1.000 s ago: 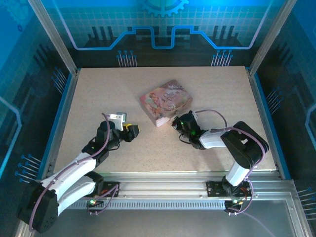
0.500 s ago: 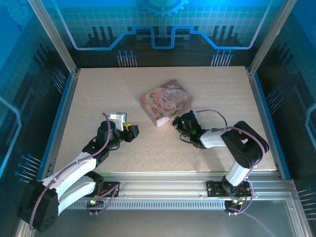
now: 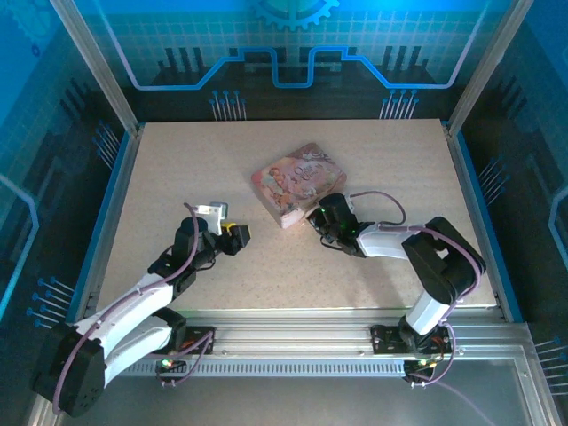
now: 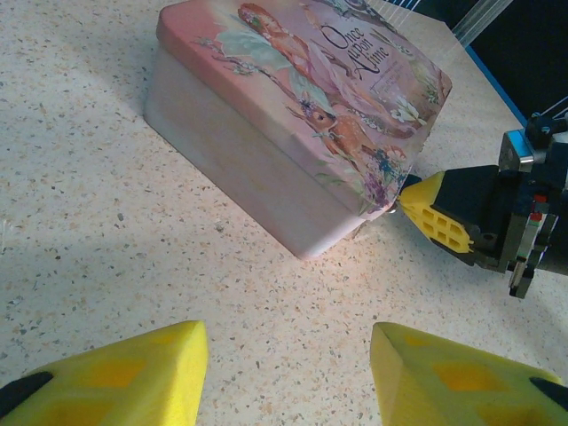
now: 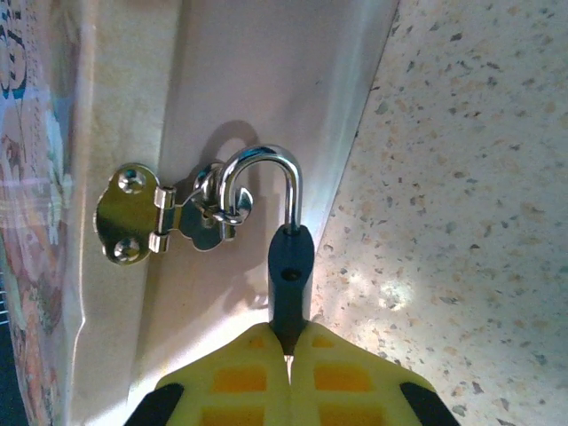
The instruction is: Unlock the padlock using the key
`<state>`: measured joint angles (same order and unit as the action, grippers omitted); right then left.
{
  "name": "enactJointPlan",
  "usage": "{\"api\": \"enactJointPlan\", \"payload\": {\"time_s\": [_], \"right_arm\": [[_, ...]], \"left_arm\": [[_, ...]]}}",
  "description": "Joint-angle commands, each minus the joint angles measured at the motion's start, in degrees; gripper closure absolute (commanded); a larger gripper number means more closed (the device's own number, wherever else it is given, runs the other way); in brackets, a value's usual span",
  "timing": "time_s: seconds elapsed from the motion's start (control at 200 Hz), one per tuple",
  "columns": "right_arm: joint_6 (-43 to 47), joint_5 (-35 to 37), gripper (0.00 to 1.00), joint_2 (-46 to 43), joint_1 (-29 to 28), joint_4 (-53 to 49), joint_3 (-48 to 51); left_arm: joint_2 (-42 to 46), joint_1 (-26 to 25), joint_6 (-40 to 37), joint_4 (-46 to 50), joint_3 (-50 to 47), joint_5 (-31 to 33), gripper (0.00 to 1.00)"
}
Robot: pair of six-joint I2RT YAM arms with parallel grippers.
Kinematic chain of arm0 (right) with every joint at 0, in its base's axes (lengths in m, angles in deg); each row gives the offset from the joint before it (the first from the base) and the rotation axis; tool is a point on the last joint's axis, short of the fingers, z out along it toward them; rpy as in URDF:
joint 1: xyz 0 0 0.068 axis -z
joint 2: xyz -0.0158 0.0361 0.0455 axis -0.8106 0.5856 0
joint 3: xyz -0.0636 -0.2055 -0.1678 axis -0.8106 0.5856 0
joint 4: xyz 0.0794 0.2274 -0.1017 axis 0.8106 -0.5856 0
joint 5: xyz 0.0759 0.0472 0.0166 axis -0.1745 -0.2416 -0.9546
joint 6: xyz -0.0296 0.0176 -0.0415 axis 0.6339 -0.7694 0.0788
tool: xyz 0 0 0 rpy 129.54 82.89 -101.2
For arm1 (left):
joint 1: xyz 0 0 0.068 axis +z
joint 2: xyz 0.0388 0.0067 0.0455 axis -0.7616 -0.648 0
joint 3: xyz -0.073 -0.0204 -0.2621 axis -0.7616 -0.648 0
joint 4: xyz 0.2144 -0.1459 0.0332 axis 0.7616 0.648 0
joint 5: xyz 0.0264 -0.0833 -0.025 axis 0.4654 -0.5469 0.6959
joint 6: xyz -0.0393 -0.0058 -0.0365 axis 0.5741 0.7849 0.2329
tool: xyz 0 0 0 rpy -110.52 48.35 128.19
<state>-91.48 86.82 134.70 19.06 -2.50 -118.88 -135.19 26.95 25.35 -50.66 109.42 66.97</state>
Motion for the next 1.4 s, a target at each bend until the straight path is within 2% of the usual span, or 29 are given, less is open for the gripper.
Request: {"api": "enactJointPlan", "payload": {"time_s": [0.0, 0.415, 0.555, 0.725, 0.835, 1.035, 1.181, 1.286, 1.396], "right_arm": [[-1.1, 3.5, 1.0, -3.4, 0.0, -1.9, 0.0], [2.4, 5.6, 1.0, -5.9, 2.7, -10.9, -1.7], [4.8, 7.0, 1.0, -10.1, 2.9, -16.8, -1.9], [12.8, 6.9, 1.0, -16.8, 3.1, -26.7, -3.8], [20.7, 2.3, 1.0, -20.0, 3.2, -30.1, -5.4], [33.8, -13.9, 1.0, -20.7, 2.5, -34.1, -10.5], [40.4, -24.6, 1.0, -18.6, -1.0, -35.2, -13.0], [42.5, -27.9, 1.0, -17.8, -3.5, -33.9, -12.2], [39.7, -31.8, 1.0, -16.2, -4.7, -28.3, -8.8]], "left_arm": [[1.1, 0.4, -1.3, 0.1, 1.0, 0.8, 0.48], [2.1, 0.4, -1.3, 1.5, 1.3, 0.6, 0.48], [2.3, 0.4, -1.1, 3.3, 3.0, -0.3, 0.48], [1.1, 0.4, -1.5, 8.8, 8.6, -2.9, 0.47], [-1.1, 0.5, -1.4, 12.9, 12.7, -4.6, 0.43], [-5.8, 0.4, -1.4, 22.0, 20.3, -5.7, 0.38], [-6.9, 0.4, 1.0, 24.7, 22.5, -6.8, 0.36], [-5.9, 0.4, 3.6, 25.5, 21.9, -7.6, 0.35], [-3.0, 0.5, 5.6, 26.6, 20.3, -6.9, 0.35]]}}
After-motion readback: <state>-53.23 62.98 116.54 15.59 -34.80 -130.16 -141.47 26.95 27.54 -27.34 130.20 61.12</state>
